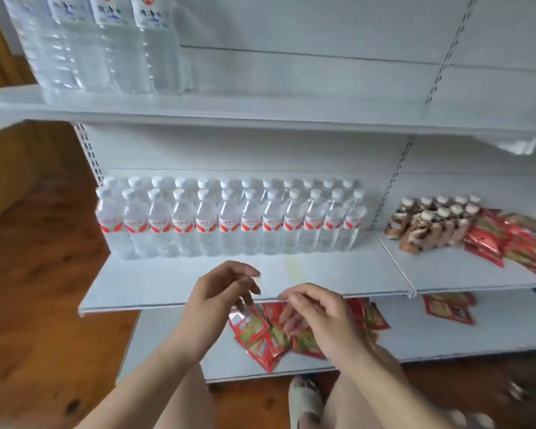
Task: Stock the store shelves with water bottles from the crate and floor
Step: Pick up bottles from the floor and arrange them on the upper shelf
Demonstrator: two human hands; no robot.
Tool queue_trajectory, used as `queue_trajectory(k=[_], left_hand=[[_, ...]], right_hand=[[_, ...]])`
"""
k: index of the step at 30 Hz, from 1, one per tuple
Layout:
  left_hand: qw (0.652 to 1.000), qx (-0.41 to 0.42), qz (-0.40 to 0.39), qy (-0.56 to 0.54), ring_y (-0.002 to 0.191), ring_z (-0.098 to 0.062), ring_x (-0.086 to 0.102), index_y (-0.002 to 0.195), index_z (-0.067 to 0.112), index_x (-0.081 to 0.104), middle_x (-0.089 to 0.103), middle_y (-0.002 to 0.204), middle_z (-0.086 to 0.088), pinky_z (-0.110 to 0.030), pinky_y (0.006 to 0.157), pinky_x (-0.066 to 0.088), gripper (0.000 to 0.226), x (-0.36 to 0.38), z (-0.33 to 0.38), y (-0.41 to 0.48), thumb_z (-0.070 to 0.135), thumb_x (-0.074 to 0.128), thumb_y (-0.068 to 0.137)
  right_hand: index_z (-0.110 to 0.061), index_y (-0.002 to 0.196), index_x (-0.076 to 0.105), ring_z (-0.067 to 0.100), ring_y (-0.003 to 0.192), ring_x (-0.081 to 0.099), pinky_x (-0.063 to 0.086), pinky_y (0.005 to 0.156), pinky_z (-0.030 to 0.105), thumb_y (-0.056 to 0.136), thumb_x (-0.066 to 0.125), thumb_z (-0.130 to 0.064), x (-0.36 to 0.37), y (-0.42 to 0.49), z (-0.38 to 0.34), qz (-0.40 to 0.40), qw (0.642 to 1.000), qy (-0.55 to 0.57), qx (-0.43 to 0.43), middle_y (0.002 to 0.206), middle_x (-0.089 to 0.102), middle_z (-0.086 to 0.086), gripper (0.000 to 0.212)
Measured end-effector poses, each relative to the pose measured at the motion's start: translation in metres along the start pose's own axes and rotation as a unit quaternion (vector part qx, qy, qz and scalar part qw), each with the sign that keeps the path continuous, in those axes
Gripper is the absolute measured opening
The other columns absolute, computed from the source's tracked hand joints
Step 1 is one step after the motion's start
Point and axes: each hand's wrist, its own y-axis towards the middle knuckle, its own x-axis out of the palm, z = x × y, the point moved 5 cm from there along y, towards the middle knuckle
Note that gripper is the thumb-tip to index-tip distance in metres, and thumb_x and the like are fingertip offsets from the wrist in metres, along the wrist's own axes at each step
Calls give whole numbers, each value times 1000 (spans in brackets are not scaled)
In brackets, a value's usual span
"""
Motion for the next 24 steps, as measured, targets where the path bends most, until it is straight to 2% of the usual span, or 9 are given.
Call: queue_trajectory(k=[3, 6, 8, 10, 13, 16, 20, 22, 24], left_hand=[[995, -96, -9, -29, 68, -22, 59, 100, -3, 66, 67, 76, -10, -24, 59, 47, 12, 34, -72, -22, -3, 55, 97], [974, -222, 2, -43, 67, -20, 60, 103, -6, 65, 66, 79, -12, -23, 58, 48, 13, 54, -143, -51, 1, 55, 99], [951, -307, 32, -28, 67, -21, 60, 102, -6, 67, 68, 80, -13, -26, 60, 48, 14, 57, -185, -74, 2, 56, 98], [931, -361, 55, 6, 67, -21, 60, 100, -3, 70, 69, 82, -15, -29, 64, 47, 15, 58, -207, -87, -1, 56, 96], [941, -338, 6, 31, 63, -18, 64, 102, -2, 69, 71, 74, -11, -31, 66, 49, 15, 73, -200, -82, 3, 56, 98], [944, -329, -17, 30, 63, -18, 64, 101, -2, 68, 71, 74, -11, -32, 66, 50, 16, 94, -192, -76, 2, 53, 100], [946, -317, -65, 21, 64, -22, 59, 101, -6, 68, 67, 75, -12, -31, 59, 45, 18, 143, -187, -70, -1, 50, 98], [945, -307, -110, 34, 60, -20, 58, 99, -4, 68, 66, 74, -11, -25, 53, 42, 18, 170, -183, -73, -2, 50, 97], [941, -297, -155, 43, 60, -19, 59, 98, -4, 68, 67, 75, -11, -27, 56, 43, 17, 190, -182, -78, -3, 51, 96]], right_hand=[[-10, 93, 71, 22, 58, 64, 53, 52, 26, 101, 57, -9, 0, -26, 71, 35, 992, 51, 108, 73, 70, 12, 16], [-4, 105, 70, 25, 63, 68, 56, 55, 31, 101, 58, -15, -3, -56, 133, 65, 965, 97, 237, 80, 71, 16, 17], [-2, 110, 69, 26, 67, 69, 57, 58, 33, 100, 61, -19, -8, -74, 172, 71, 943, 87, 313, 80, 73, 13, 21], [-3, 112, 68, 20, 69, 71, 57, 59, 31, 98, 62, -21, -12, -84, 192, 76, 929, 43, 359, 81, 73, 7, 24], [-16, 110, 70, 3, 67, 71, 57, 61, 21, 100, 58, -30, -18, -86, 182, 47, 943, -26, 327, 85, 75, 0, 21], [-33, 99, 70, 9, 75, 73, 63, 77, 39, 96, 56, -43, -34, -95, 182, 51, 945, -107, 304, 86, 76, -5, 18], [-28, 91, 69, 13, 68, 71, 60, 73, 39, 99, 58, -22, -71, -126, 175, 162, 942, -103, 275, 77, 74, -1, 15], [-25, 91, 70, 9, 73, 69, 60, 78, 34, 99, 57, -17, -90, -149, 172, 227, 930, -96, 272, 79, 73, -5, 18], [-27, 91, 73, 12, 76, 71, 61, 80, 36, 99, 57, -17, -104, -174, 170, 275, 921, -52, 271, 80, 74, -4, 20]])
